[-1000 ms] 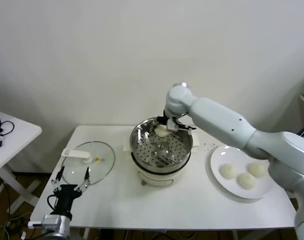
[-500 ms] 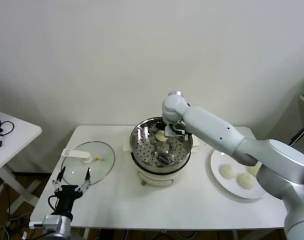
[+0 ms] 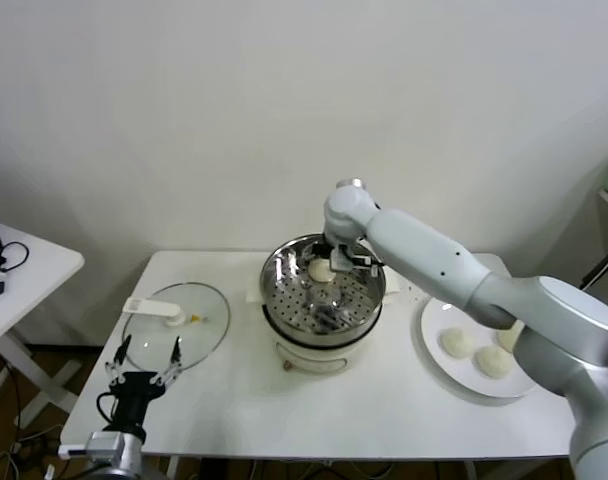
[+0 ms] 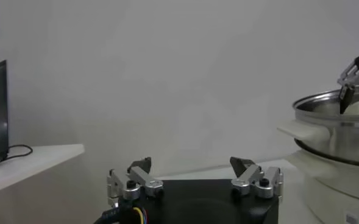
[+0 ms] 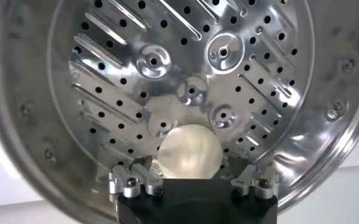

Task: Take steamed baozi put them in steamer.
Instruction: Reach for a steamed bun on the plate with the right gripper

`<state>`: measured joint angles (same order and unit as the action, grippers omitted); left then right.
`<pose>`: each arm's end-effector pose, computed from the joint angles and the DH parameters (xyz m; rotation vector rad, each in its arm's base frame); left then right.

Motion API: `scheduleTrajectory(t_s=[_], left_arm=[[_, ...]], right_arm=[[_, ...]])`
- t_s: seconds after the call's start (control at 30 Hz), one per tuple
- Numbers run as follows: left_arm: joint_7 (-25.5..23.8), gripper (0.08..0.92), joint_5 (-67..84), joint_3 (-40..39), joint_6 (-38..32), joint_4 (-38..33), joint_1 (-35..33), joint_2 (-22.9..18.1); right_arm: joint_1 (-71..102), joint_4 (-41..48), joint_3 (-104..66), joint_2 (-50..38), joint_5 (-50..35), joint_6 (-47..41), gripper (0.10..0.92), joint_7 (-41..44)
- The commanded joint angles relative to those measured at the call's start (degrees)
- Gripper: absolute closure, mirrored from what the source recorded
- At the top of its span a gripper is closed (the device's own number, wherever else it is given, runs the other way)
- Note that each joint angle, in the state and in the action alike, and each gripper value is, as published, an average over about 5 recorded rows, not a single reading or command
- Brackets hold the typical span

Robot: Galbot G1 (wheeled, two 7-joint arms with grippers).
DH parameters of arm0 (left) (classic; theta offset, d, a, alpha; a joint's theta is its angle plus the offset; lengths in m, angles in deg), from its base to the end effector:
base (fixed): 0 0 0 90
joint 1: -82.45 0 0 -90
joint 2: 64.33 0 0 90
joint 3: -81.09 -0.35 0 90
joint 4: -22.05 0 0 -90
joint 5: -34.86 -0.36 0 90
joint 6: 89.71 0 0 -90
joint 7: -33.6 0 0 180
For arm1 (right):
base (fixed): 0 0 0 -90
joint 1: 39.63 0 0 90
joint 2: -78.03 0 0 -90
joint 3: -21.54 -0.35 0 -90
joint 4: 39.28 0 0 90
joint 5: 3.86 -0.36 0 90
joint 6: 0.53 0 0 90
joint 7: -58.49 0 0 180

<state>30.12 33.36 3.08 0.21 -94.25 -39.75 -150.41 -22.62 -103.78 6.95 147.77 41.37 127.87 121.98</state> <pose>0.1683 0.0799 -0.3252 0.1328 -3.0243 -0.2807 0.5811 0.1201 -0.0922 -1.7304 0.2380 -2.5605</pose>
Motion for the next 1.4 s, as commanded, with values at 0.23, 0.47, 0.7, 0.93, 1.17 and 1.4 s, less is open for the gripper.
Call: scheduleTrajectory(t_s=[0.23, 0.47, 0.7, 0.93, 1.17, 1.4], left_arm=[[1.1, 0.177, 0.6, -0.6, 0.9, -0.1, -0.4, 0.3], [1.1, 0.177, 0.7, -0.8, 1.0, -0.6, -1.2, 0.1], [1.2, 0.177, 0.6, -0.8, 1.2, -1.2, -1.6, 0.0], [1.2, 0.177, 0.5, -0.8, 1.1, -1.2, -1.8, -0.2], [1.3, 0.177, 0.5, -0.6, 1.1, -1.5, -2.3, -0.5], [1.4, 0.177, 0.5, -0.5, 1.3, -1.5, -1.9, -0.8]], right_arm=[[-19.4, -10.6, 16.5, -22.0, -47.9, -23.5, 0.203, 6.3], [-19.9, -10.3, 20.8, -33.8, -66.4, -42.2, 0.203, -0.6], [-14.9, -14.0, 23.7, -42.4, -60.3, -43.2, 0.203, -2.9], [-3.6, -12.9, 18.8, -45.6, -53.3, -42.3, 0.203, -3.4], [5.9, -6.3, 13.2, -42.3, -51.8, -43.4, 0.203, -3.2], [11.5, -0.9, 8.7, -36.7, -49.6, -43.9, 0.203, -2.8]])
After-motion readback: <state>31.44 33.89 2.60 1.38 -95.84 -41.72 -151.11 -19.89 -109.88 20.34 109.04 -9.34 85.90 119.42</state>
